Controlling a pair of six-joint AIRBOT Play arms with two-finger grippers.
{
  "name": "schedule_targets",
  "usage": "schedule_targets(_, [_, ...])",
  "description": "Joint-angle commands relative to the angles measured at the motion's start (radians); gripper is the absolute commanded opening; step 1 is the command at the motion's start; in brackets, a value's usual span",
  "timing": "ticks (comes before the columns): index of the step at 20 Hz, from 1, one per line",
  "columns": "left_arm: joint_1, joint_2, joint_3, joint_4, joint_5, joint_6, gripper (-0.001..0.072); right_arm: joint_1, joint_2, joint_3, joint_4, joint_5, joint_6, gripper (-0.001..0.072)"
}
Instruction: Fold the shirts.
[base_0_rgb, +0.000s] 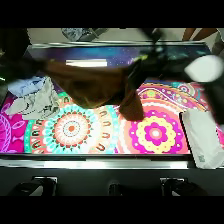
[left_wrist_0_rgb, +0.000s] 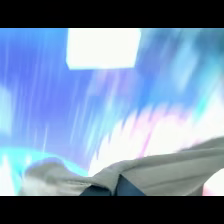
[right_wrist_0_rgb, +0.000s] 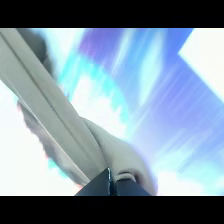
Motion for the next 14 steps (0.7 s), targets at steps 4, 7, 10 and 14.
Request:
schedule_targets(4, [0.016,0.159,0.406,0.023,0.06,-0.052,0.0029,-0.001,0.32,0.196,-0.139,0.023,0.115,0.0045])
schedule_targets(7, [0.016,0.167,0.406,0.103,-0.026,-0.097,0.0029,-0.001,0.354,0.196,-0.14,0.184,0.172,0.0045])
schedule_targets(10, [0.016,0.166,0.405,0.213,-0.131,-0.135,0.0029,-0.001,0.365,0.197,-0.163,0.249,0.183,0.0045])
schedule_targets(14, [0.016,0.121,0.303,0.259,-0.205,-0.174,0.003,-0.001,0.277,0.196,-0.361,0.336,0.22,0.0044])
